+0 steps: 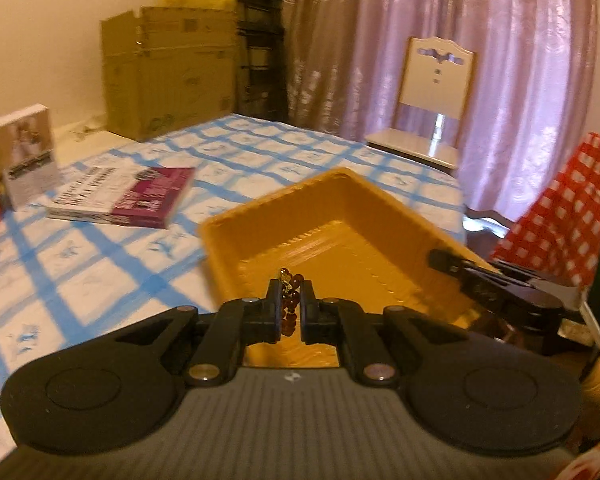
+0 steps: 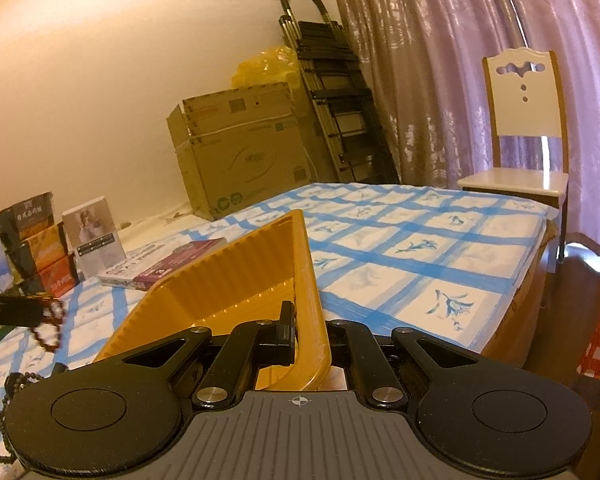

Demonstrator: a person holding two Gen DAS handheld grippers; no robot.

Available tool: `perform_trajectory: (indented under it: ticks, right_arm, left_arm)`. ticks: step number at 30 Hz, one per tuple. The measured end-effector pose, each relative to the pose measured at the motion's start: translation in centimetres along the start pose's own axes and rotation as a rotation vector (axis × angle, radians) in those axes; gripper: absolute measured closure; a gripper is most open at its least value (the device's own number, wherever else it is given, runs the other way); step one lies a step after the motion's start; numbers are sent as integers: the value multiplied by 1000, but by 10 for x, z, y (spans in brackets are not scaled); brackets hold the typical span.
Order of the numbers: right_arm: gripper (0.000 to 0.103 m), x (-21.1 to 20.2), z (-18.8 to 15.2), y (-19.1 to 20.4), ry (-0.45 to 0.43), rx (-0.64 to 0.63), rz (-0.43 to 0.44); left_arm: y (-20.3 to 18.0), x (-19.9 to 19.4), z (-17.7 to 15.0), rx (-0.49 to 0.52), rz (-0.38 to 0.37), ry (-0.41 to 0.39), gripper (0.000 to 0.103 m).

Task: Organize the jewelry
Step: 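Carry the bead bracelet into the orange tray and open the left tool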

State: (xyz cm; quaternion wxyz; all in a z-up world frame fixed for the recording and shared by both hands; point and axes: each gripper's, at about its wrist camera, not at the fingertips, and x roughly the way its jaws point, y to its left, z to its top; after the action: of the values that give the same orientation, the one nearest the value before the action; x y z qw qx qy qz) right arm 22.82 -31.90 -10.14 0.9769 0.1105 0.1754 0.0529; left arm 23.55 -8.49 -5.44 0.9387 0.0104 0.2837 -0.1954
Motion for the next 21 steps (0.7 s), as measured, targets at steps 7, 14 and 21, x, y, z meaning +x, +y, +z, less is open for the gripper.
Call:
perform_trajectory:
  ticks: [7, 14, 21]
  right_arm:
    - [97, -5, 2, 6, -5, -41, 14]
    - [97, -6, 2, 10, -4, -60, 13]
    - [97, -10, 2, 11, 0, -75, 0]
  left_arm:
    - [-11, 35, -21, -46, -43, 112, 95]
    - [-13, 33, -31, -102, -60, 115, 78]
    - [2, -2, -28, -134, -27, 21, 76]
